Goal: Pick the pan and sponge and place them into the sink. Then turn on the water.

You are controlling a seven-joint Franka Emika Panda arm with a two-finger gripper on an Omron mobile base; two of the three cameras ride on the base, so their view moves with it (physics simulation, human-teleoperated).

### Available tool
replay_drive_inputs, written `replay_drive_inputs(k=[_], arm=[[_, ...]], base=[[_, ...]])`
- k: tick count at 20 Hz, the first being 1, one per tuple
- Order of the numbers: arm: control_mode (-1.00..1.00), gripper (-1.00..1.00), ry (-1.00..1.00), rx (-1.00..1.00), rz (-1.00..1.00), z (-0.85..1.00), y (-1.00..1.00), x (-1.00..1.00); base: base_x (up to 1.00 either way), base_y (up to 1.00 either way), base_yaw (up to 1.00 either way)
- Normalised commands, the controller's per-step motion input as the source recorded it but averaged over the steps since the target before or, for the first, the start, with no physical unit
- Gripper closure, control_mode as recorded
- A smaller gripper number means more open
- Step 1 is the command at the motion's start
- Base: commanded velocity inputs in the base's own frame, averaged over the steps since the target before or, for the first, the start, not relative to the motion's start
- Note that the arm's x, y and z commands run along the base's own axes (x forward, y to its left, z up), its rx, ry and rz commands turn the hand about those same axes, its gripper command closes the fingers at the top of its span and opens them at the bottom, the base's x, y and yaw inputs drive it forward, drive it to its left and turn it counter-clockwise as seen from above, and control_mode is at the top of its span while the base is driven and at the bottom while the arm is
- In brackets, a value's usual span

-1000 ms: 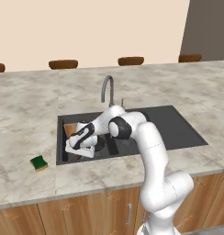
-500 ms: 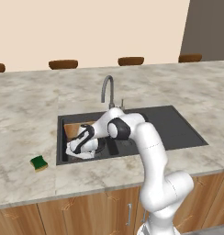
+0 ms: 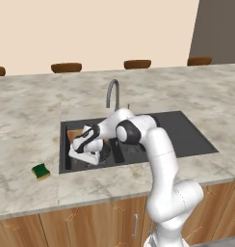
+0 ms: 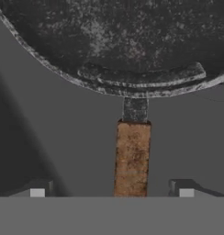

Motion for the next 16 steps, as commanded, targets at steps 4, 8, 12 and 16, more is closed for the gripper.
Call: replay_drive_inputs(k=[4, 8, 12, 16], arm=[[-1.0, -1.0, 0.11, -0.01, 0.0, 0.39, 0.0, -0.13], [-1.0, -1.0, 0.1, -0.07, 0.05, 0.31, 0.0, -0.23], [-1.0, -1.0, 0.08, -0.12, 0.09, 0.28, 0.0, -0.21], [-1.0, -1.0, 0.04, -0.11, 0.15, 0.29, -0.01, -0.17]], base=[[0.0, 0.0, 0.0], [0.0, 0.0, 0.0], [0.0, 0.0, 0.0], [0.0, 0.0, 0.0]])
